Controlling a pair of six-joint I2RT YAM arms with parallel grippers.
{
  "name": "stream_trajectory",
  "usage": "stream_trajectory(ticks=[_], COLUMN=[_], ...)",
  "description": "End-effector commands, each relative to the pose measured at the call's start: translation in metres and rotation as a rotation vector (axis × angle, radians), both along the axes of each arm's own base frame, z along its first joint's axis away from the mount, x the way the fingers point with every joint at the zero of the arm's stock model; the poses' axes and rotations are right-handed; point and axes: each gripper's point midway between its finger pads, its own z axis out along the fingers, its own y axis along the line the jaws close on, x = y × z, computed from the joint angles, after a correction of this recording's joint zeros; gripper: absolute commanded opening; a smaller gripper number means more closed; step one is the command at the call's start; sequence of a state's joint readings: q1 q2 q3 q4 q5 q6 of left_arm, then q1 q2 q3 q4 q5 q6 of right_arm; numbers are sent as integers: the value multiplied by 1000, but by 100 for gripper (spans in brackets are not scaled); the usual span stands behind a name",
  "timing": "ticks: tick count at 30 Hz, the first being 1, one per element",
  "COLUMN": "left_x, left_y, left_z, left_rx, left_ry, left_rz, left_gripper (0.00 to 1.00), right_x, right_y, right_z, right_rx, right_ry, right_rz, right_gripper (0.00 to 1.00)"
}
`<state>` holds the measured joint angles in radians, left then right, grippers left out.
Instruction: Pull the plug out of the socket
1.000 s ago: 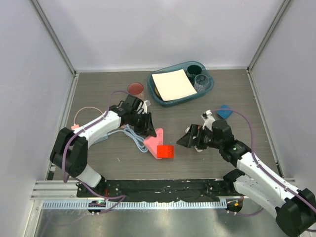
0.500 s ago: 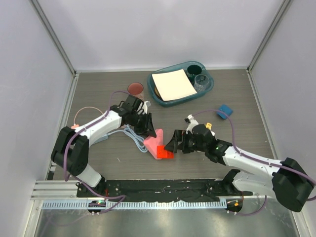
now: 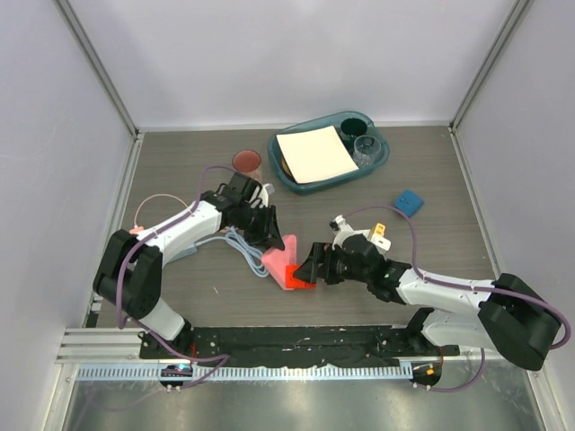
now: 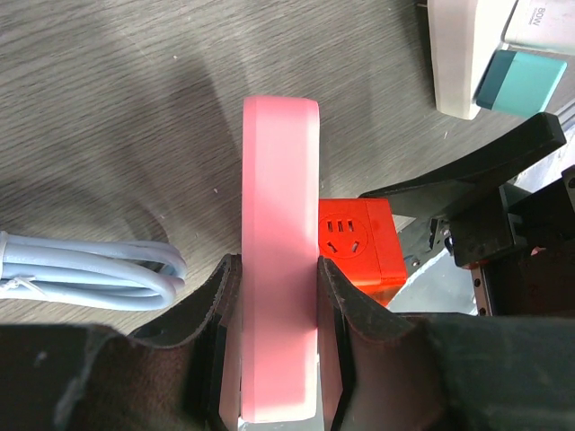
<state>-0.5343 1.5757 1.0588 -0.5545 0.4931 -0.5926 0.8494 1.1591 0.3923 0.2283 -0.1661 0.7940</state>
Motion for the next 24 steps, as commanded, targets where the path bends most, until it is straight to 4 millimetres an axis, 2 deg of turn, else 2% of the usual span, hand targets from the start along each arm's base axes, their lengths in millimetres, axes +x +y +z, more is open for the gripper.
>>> stream_trajectory(ticks=[1, 5, 8, 10, 11, 12, 13, 14, 15, 16, 18, 19, 20, 22, 24], left_x=[3, 2, 2, 2, 2, 3, 4, 5, 6, 8, 11, 14, 16, 20, 22], left_y=[-10, -11, -11, -10, -11, -10, -10, -8, -7, -4, -1, 1, 3, 9, 14], left_z=[13, 11, 11, 12, 14, 16, 17, 19, 21, 25, 31, 36, 40, 50, 55], left_rx=[-75, -83, -81, -81, -85, -82, -76, -71, -67, -70, -63, -58, -50, -37, -22], left_ry=[-7, 7, 7, 3, 2, -6, -12, -20, -29, -48, -76, -106, -130, -186, -222], left_rz=[-11, -13, -10, -14, -18, -18, -13, -7, -2, 7, 16, 25, 24, 48, 69], left_gripper=[0, 0, 0, 0, 1, 6, 28, 42, 51, 60, 65, 78, 81, 84, 85], right_x=[7, 5, 4, 4, 5, 5, 6, 7, 8, 9, 13, 16, 16, 22, 27], right_y=[11, 15, 15, 13, 13, 12, 12, 12, 10, 11, 7, 7, 3, 3, 0], right_z=[14, 9, 10, 13, 15, 17, 25, 28, 29, 39, 39, 45, 45, 52, 59], right_rx=[90, 102, 118, 123, 127, 130, 146, 148, 139, 152, 120, 118, 101, 103, 122], right_ry=[-40, -19, -24, -32, -37, -40, -58, -64, -63, -78, -81, -91, -84, -95, -96], right_rz=[-11, -1, -4, -9, -15, -19, -22, -25, -33, -36, -60, -72, -83, -111, -155], right_gripper=[88, 89, 82, 58, 43, 37, 33, 28, 25, 24, 16, 14, 6, 1, 1])
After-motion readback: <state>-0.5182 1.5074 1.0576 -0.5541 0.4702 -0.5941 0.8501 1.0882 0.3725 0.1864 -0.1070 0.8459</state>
